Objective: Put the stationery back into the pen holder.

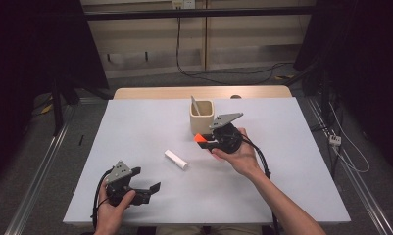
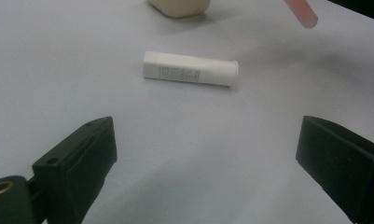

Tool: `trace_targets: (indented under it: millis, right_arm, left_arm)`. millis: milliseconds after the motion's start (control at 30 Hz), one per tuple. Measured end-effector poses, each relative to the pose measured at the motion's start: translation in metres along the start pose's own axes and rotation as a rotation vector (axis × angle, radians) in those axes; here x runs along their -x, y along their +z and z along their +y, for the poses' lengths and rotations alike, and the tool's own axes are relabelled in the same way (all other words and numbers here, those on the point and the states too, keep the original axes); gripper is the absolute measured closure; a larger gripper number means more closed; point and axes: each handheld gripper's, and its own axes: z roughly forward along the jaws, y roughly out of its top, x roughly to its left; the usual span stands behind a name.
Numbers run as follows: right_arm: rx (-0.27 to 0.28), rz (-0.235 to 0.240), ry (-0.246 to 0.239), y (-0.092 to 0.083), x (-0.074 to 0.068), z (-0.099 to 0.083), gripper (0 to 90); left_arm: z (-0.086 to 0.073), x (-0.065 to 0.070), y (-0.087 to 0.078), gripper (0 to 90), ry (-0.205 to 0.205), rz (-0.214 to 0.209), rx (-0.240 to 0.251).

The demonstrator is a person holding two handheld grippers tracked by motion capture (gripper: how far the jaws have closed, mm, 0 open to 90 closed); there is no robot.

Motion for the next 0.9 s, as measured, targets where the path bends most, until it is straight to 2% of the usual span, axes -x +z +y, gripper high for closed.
trace_targets:
  millis: [300,467,700,900]
  right_arm:
    - [0.092,-0.003,0.062,-0.01,0.008,0.002,67.8]
    - [0.112,-0.009,0.041,-0.014,0.008,0.008,67.8]
    - [0.164,-0.014,0.049,-0.019,0.01,0.018,67.8]
    - [0.195,-0.04,0.053,-0.02,0.014,0.027,67.8]
  left_arm:
    - [0.0,0.0,0.0,4.9,-0.005,0.005,0.006]
    - [0.0,-0.001,-0.001,5.0,0.0,0.004,0.006]
    - [0.0,0.0,-0.001,4.9,-0.004,0.002,0.006]
    - [0.0,-0.001,-0.001,4.9,-0.005,0.006,0.007]
